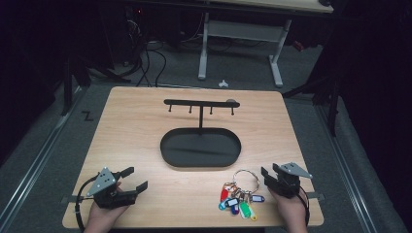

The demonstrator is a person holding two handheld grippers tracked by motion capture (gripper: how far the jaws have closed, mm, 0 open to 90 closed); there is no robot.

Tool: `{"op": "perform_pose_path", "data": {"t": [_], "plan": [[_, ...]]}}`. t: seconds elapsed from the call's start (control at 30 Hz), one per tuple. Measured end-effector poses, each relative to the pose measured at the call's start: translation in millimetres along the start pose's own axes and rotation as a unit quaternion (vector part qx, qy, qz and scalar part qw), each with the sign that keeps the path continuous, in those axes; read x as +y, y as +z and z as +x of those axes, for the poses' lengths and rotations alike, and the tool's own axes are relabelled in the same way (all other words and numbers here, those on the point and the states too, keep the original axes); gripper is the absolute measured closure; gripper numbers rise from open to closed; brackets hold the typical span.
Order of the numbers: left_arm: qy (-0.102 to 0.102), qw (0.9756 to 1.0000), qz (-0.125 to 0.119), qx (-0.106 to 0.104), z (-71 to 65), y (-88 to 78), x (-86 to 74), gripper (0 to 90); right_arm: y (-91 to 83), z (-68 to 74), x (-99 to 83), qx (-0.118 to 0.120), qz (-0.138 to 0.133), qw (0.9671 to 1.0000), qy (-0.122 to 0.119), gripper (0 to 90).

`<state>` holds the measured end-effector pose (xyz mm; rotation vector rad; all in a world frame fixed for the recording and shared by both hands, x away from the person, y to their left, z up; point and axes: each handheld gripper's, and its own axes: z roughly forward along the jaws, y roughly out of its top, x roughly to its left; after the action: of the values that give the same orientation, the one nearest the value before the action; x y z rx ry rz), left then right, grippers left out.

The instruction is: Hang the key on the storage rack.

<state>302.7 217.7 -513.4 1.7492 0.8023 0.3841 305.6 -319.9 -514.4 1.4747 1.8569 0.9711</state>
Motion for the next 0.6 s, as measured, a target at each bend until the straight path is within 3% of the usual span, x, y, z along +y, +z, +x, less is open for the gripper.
{"op": "perform_pose_path", "data": {"t": [0.23,0.6], "plan": [[0.006,0.9999,0.008,0.011,-2.1,1.7,-1.6,23.8,1.4,1.1,-0.4,0.009,0.004,0.9999,-0.002,48.2],[0.005,0.9998,0.015,0.010,-1.6,2.8,-1.8,24.1,3.4,5.1,0.0,0.027,0.011,0.9995,-0.013,49.9]]}}
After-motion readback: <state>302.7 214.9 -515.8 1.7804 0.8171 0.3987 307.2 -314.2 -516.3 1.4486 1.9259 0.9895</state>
